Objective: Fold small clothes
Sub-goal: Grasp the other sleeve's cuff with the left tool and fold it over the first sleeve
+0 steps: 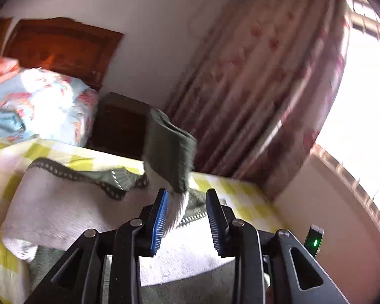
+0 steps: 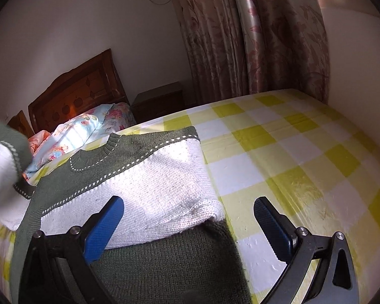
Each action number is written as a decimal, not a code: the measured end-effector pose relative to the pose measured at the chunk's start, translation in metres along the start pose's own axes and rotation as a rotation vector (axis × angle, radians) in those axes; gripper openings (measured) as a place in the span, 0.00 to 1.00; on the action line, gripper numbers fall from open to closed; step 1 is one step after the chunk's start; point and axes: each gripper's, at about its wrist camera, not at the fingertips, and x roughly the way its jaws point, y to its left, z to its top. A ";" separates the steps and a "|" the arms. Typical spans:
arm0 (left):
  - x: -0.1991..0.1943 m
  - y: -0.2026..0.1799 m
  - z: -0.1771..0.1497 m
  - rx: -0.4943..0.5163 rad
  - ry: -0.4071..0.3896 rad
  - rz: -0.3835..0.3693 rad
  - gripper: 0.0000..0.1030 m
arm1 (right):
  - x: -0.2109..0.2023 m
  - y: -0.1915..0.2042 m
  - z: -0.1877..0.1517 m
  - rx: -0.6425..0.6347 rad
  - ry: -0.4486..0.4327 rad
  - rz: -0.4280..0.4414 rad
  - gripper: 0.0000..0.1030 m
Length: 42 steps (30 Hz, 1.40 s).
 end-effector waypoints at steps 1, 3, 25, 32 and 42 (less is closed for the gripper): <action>0.006 -0.011 -0.009 0.051 0.021 0.030 0.30 | 0.001 -0.001 -0.001 0.005 -0.001 0.003 1.00; 0.007 -0.011 -0.026 0.083 0.035 0.090 0.30 | 0.000 -0.004 -0.001 0.018 -0.003 0.011 1.00; -0.035 0.120 -0.096 -0.201 0.122 0.601 0.30 | 0.003 0.001 -0.001 -0.008 0.000 0.065 1.00; -0.019 0.128 -0.092 -0.168 0.169 0.599 0.33 | 0.006 0.003 -0.001 -0.022 0.017 0.087 1.00; -0.032 0.142 -0.094 -0.260 0.119 0.503 0.33 | 0.011 0.034 -0.004 -0.176 0.044 0.137 1.00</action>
